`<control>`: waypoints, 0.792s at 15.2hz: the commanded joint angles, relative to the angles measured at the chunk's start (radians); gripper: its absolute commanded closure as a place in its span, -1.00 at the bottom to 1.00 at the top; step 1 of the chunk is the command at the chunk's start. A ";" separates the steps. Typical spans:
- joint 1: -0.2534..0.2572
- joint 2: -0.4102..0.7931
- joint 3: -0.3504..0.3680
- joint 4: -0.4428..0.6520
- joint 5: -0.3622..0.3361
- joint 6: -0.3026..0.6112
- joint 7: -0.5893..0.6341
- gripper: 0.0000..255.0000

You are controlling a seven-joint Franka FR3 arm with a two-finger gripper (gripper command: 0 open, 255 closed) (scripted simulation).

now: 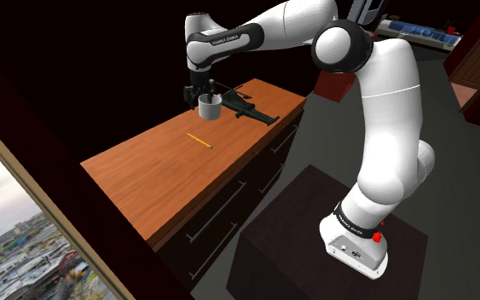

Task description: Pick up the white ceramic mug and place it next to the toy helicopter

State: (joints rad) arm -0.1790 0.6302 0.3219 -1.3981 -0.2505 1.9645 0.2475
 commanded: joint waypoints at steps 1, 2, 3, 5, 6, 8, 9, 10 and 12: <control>0.000 0.000 0.000 0.000 0.000 0.000 0.000 -1.00; 0.001 -0.009 0.003 0.019 0.004 -0.028 -0.003 -1.00; 0.003 -0.018 0.005 0.040 0.008 -0.056 -0.006 -1.00; 0.007 -0.029 0.008 0.082 0.013 -0.109 -0.011 -1.00; 0.007 -0.029 0.008 0.082 0.013 -0.109 -0.011 -1.00; 0.007 -0.029 0.008 0.082 0.013 -0.109 -0.011 -1.00; 0.007 -0.029 0.008 0.082 0.013 -0.109 -0.011 -1.00; 0.007 -0.029 0.008 0.082 0.013 -0.109 -0.011 -1.00; 0.007 -0.029 0.008 0.082 0.013 -0.109 -0.011 -1.00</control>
State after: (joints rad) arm -0.1723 0.6011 0.3303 -1.3160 -0.2371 1.8555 0.2365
